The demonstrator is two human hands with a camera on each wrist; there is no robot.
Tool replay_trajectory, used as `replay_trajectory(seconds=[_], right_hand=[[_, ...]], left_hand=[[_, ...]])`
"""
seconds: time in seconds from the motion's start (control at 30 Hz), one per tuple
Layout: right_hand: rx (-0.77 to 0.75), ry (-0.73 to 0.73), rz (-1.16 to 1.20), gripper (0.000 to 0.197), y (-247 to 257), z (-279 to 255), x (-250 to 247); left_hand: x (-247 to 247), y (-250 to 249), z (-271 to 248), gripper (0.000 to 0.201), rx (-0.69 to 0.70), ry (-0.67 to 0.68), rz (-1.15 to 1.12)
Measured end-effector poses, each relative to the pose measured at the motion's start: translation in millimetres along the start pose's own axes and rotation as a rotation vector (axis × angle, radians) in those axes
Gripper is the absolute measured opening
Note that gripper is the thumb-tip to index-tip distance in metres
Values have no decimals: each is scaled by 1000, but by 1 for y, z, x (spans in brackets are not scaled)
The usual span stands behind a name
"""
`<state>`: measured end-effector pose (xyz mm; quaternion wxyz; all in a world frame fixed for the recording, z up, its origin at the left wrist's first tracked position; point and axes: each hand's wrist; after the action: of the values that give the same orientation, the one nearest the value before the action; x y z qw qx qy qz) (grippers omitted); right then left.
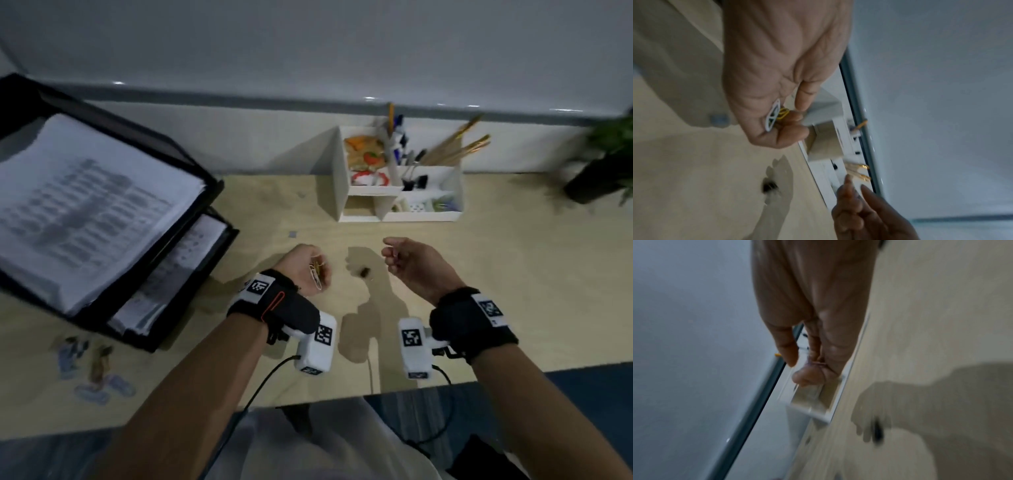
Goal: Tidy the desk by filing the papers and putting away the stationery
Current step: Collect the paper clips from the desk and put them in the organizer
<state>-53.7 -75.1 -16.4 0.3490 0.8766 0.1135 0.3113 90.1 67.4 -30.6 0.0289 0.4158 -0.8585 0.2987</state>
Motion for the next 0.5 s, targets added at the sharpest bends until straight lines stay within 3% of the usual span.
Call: replay_trajectory(seconds=[0.13, 0.3, 0.4, 0.5], right_hand=[[-144, -97, -382, 24, 62, 17, -48], [-264, -262, -888, 15, 130, 63, -81], [-264, -229, -1082, 9, 155, 87, -88], [-294, -199, -1177, 16, 167, 104, -92]], left_hand=[[81, -24, 32, 32, -86, 71, 63], [178, -62, 67, 37, -18, 76, 56], [220, -83, 93, 38, 3, 65, 49], [245, -97, 125, 37, 22, 26, -1]])
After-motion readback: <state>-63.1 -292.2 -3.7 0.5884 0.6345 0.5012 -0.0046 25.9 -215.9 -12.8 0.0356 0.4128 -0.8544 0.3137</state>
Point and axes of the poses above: each hand's wrist, its own z-axis towards the middle knuckle, its own x-axis out of the palm, y = z × x, and after that the axes turned 13 degrees about z, right-handed
